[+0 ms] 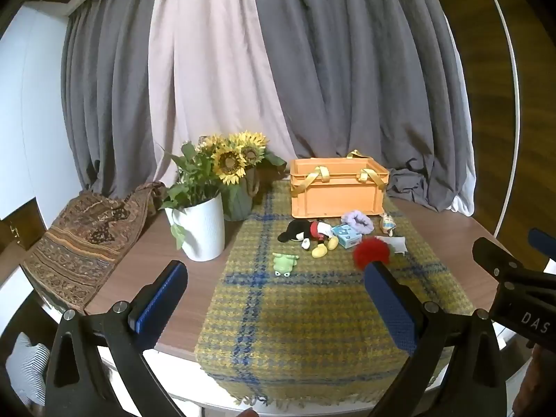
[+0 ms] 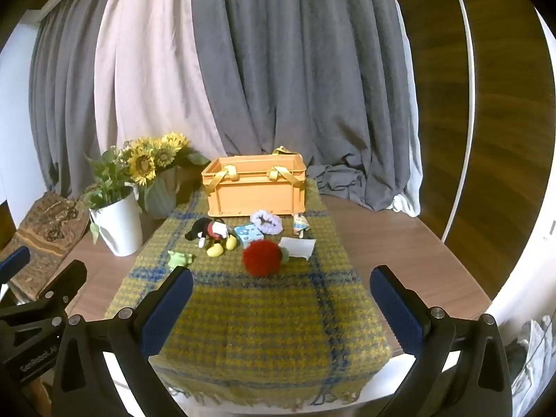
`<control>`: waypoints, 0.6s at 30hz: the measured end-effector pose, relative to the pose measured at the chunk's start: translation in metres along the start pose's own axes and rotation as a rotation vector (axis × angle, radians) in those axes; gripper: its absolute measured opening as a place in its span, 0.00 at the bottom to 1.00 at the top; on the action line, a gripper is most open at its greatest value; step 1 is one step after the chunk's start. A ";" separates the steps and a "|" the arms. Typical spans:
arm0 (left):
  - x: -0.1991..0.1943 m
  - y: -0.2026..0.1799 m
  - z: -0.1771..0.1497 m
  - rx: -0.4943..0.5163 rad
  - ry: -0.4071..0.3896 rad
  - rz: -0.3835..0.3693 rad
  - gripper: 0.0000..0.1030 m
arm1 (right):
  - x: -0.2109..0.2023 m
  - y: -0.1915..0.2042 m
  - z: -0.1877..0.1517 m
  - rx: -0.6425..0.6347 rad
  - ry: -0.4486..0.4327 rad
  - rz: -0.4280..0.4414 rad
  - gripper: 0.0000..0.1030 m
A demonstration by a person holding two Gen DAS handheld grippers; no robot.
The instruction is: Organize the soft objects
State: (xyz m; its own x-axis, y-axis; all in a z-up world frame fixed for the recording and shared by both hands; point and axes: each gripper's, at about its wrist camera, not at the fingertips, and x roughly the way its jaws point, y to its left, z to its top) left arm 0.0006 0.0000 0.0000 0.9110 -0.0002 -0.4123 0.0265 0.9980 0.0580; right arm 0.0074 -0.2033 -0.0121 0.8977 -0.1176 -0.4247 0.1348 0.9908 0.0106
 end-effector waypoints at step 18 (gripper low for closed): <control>-0.004 -0.004 0.023 -0.011 -0.025 0.016 1.00 | -0.005 0.000 0.008 0.001 -0.012 -0.009 1.00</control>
State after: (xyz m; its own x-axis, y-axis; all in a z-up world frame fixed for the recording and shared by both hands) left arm 0.0062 -0.0050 0.0227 0.9213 0.0145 -0.3887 0.0073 0.9985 0.0545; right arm 0.0067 -0.2037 -0.0030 0.9015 -0.1269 -0.4138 0.1431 0.9897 0.0083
